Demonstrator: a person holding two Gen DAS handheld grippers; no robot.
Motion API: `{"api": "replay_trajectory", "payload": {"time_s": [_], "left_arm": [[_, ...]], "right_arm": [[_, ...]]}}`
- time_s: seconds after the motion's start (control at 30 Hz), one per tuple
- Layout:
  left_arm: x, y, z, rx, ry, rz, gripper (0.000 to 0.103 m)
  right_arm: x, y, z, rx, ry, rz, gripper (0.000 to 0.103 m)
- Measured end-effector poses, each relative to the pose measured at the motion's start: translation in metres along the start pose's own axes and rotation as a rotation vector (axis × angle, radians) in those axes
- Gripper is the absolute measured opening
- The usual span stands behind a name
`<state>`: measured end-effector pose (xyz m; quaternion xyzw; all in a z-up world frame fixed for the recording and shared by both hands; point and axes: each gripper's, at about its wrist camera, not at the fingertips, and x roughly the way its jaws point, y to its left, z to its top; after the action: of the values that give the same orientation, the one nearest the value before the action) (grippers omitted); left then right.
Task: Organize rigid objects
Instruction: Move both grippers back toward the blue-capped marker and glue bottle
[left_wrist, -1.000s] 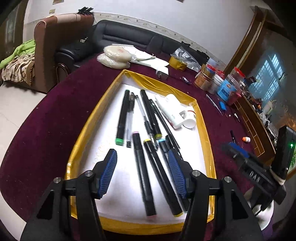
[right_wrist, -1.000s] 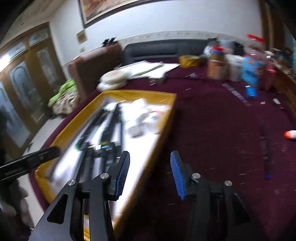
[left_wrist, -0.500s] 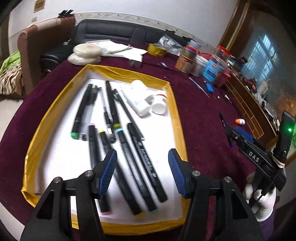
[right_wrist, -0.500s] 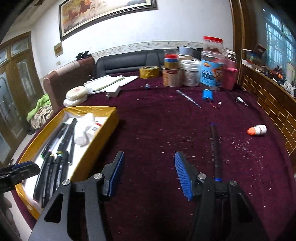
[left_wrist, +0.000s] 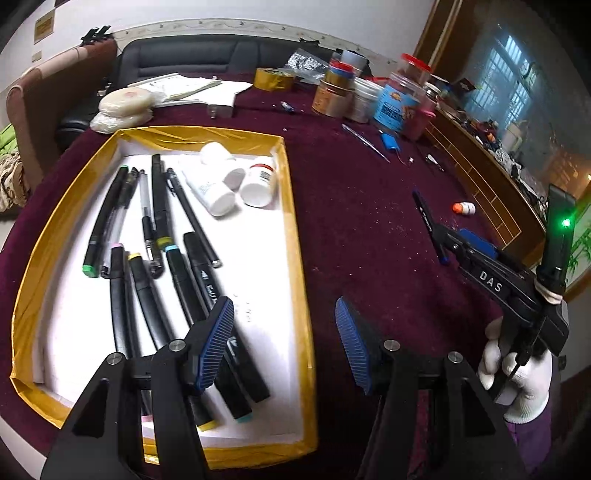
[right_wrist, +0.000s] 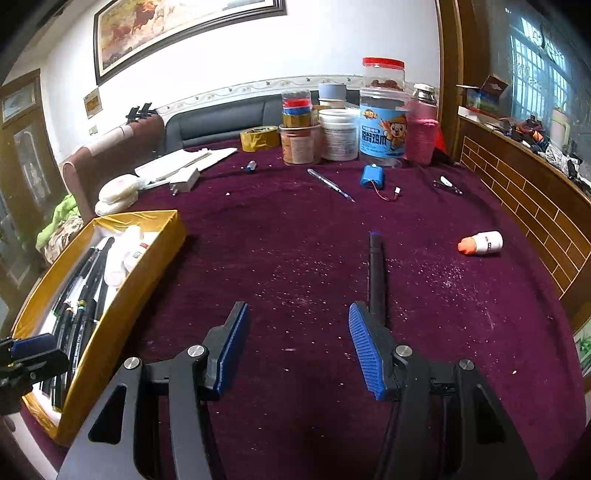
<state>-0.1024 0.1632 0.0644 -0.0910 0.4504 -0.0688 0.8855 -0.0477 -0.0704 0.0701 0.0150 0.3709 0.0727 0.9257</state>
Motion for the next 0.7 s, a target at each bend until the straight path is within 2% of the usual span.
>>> {"api": "replay_trajectory", "payload": {"time_s": [0.37, 0.47, 0.7], "left_arm": [[0.008, -0.016, -0.001, 0.024, 0.027, -0.017, 0.056], [0.01, -0.019, -0.001, 0.027, 0.035, -0.019, 0.056], [0.009, -0.029, 0.001, 0.047, 0.03, -0.04, 0.056]], "right_arm": [[0.009, -0.018, 0.001, 0.024, 0.035, 0.003, 0.051], [0.015, -0.047, 0.007, 0.105, 0.065, 0.023, 0.051], [0.026, -0.135, 0.016, 0.311, 0.061, -0.049, 0.052]]}}
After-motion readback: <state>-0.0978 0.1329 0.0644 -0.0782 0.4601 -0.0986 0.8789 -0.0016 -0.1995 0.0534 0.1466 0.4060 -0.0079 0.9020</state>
